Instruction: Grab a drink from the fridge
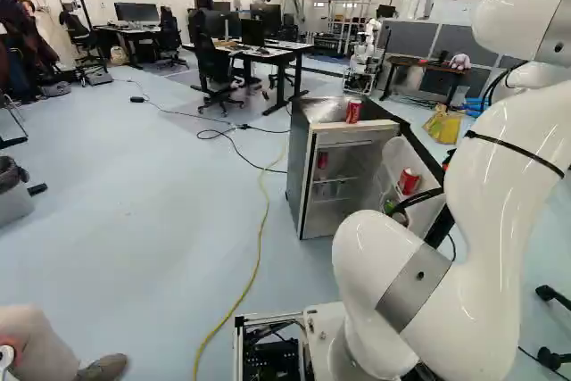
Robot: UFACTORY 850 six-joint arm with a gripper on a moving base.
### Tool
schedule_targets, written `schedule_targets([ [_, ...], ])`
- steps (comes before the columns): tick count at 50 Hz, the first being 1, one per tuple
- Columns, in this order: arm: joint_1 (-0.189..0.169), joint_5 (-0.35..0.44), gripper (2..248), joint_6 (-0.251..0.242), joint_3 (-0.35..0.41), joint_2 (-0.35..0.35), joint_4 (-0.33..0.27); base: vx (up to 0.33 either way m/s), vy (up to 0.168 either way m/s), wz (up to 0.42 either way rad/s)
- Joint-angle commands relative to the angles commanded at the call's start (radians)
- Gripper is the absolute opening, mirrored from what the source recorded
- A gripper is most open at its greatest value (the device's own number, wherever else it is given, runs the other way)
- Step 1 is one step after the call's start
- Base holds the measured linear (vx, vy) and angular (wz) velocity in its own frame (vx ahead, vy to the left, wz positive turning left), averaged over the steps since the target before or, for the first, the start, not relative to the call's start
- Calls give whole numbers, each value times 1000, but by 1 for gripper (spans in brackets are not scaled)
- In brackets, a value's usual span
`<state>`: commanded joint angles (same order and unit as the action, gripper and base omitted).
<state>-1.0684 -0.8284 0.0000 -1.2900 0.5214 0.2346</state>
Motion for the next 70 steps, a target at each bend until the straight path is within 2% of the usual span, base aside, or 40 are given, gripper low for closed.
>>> schedule_targets([
  [28,40,0,247,0,119,-78,0,0,0,0],
  [70,133,0,247,0,239,-159,0,0,0,0],
])
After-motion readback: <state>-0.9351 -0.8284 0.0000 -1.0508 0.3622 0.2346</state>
